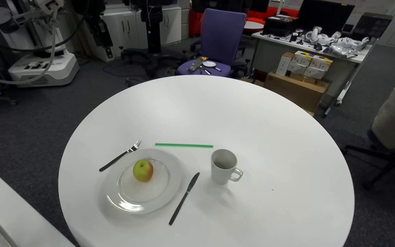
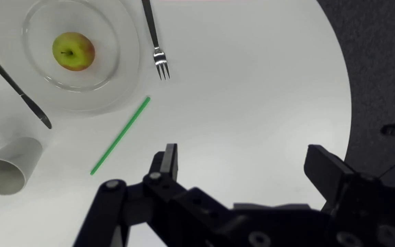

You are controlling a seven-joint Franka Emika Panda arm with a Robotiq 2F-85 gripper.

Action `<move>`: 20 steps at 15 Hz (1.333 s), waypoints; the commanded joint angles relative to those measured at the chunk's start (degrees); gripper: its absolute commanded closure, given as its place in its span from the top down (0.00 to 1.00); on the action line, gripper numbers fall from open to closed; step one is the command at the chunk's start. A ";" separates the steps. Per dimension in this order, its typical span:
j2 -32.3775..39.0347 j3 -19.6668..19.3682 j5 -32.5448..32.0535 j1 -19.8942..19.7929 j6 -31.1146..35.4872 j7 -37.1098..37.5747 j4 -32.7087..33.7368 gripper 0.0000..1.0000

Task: Put the straw inside the cup

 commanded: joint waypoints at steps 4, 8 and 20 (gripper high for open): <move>4.38 -0.49 -0.07 -0.86 3.68 4.88 1.61 1.00; 4.53 -0.48 -0.07 -0.85 3.68 5.19 2.12 1.00; 14.70 -5.26 0.08 -3.03 8.16 13.01 6.86 1.00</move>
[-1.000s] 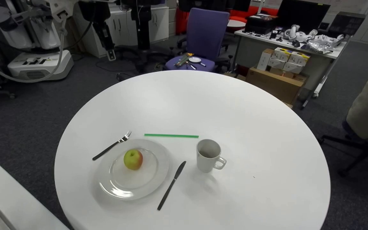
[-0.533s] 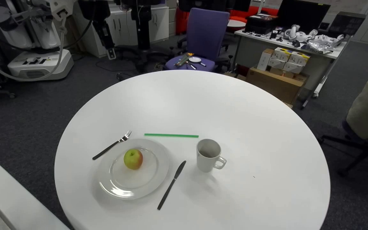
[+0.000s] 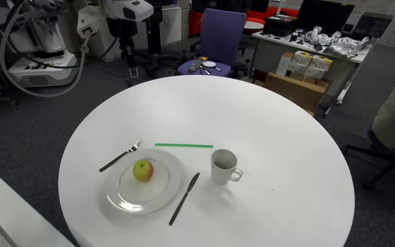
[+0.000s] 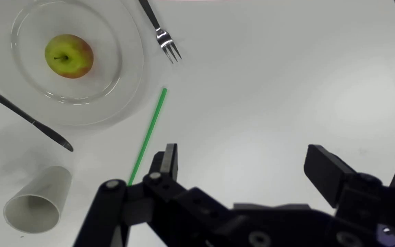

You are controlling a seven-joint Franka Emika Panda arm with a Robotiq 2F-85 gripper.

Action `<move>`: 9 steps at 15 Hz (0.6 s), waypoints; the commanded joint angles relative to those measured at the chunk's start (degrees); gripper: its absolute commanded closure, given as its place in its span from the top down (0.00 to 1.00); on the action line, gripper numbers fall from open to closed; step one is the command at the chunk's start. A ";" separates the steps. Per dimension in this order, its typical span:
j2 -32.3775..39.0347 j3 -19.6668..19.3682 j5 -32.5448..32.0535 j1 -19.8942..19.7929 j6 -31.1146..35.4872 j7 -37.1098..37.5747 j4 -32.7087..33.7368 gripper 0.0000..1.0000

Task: Put the straw inside the cup

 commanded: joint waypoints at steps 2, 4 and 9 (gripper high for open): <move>6.72 -2.77 -0.09 -1.46 6.31 6.64 4.40 1.00; 9.95 -4.31 0.77 -1.58 8.78 9.78 6.36 1.00; 17.42 -6.77 4.09 -1.67 6.30 18.38 12.99 1.00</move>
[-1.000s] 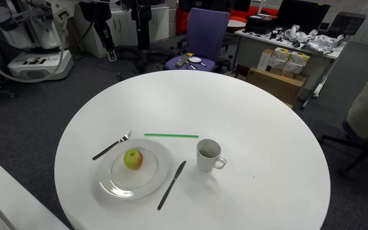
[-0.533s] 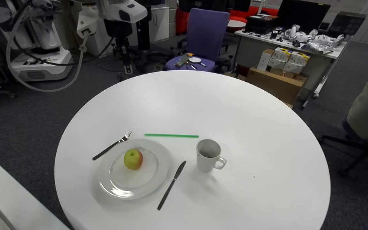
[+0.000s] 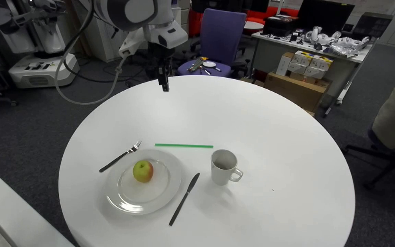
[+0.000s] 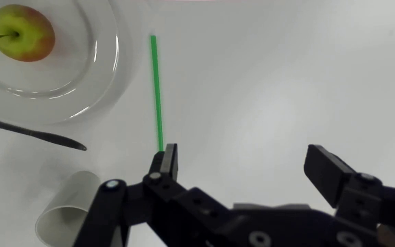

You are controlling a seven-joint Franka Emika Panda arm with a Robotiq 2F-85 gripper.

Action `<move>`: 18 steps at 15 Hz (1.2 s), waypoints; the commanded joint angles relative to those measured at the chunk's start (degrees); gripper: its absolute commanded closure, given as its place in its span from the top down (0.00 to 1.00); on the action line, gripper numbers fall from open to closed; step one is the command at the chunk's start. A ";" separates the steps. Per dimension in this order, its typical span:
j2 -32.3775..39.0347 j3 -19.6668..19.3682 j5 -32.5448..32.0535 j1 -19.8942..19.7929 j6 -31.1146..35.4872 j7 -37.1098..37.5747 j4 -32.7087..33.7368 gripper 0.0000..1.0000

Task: Put the straw inside the cup

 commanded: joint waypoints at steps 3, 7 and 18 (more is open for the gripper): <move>3.73 -0.99 1.63 0.19 -0.75 2.80 3.13 1.00; 4.59 -1.03 1.75 0.21 -0.86 3.23 4.10 1.00; 12.95 -2.16 0.92 0.48 -0.56 4.53 6.44 1.00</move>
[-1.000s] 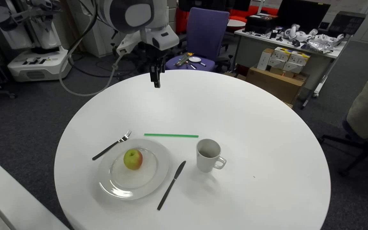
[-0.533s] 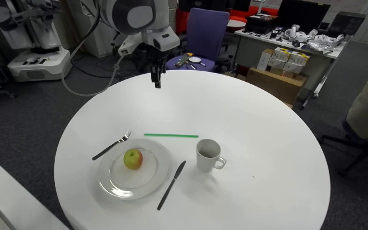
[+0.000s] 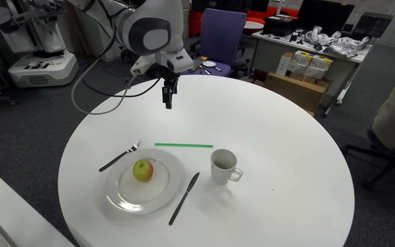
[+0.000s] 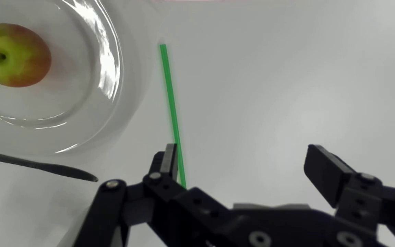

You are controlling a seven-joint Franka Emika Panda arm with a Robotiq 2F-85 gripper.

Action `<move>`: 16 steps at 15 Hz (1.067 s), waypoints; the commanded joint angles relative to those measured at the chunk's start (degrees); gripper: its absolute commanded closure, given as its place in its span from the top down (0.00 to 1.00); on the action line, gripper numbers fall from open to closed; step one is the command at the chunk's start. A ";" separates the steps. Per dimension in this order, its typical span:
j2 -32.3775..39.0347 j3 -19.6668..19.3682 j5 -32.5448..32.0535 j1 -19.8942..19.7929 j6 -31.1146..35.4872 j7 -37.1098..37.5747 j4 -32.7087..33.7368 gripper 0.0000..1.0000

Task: Put the straw inside the cup

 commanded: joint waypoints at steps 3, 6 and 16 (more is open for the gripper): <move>6.61 -1.88 -0.45 0.05 0.24 0.07 3.93 1.00; 10.08 -2.30 -0.23 -0.53 -0.20 -1.85 6.23 1.00; 20.64 -2.99 0.34 -1.94 -1.78 -6.49 14.85 1.00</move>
